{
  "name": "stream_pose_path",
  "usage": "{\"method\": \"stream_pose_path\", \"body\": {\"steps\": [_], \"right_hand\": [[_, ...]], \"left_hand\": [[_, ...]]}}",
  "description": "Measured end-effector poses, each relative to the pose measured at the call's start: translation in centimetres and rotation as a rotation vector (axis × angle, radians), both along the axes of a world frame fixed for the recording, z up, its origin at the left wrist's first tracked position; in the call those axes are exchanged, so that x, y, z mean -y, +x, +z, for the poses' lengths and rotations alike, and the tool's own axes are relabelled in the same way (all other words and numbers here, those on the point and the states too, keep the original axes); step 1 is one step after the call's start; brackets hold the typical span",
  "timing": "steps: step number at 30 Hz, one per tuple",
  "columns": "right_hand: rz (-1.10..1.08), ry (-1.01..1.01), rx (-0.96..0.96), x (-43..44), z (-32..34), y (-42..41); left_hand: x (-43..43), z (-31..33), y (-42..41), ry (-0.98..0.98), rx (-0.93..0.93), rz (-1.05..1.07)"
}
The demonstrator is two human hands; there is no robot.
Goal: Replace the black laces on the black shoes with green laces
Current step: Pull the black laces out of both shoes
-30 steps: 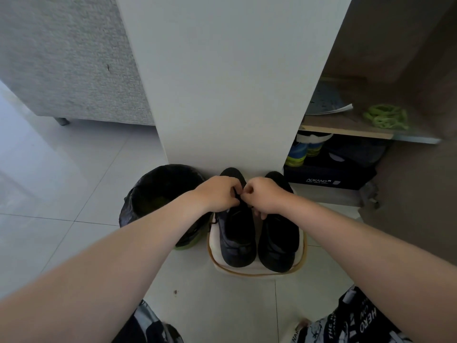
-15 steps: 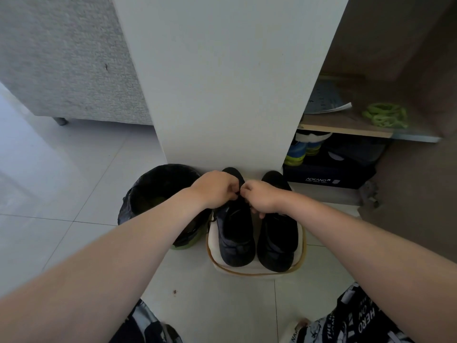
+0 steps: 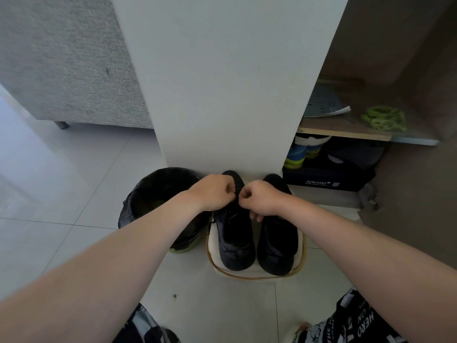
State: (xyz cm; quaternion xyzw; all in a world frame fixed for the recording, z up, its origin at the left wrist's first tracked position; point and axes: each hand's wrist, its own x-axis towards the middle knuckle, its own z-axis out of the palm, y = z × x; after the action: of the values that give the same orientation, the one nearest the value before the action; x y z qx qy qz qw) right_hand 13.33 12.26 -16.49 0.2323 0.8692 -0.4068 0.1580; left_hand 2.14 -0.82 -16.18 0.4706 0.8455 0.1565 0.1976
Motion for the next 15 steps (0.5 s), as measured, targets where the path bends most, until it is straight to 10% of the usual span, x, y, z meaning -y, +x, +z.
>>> {"method": "stream_pose_path", "body": {"steps": [15], "right_hand": [[-0.124,0.074,-0.103,0.5,1.5,0.0]], "left_hand": [[-0.9,-0.3,1.4,-0.029,-0.121,0.017]]}}
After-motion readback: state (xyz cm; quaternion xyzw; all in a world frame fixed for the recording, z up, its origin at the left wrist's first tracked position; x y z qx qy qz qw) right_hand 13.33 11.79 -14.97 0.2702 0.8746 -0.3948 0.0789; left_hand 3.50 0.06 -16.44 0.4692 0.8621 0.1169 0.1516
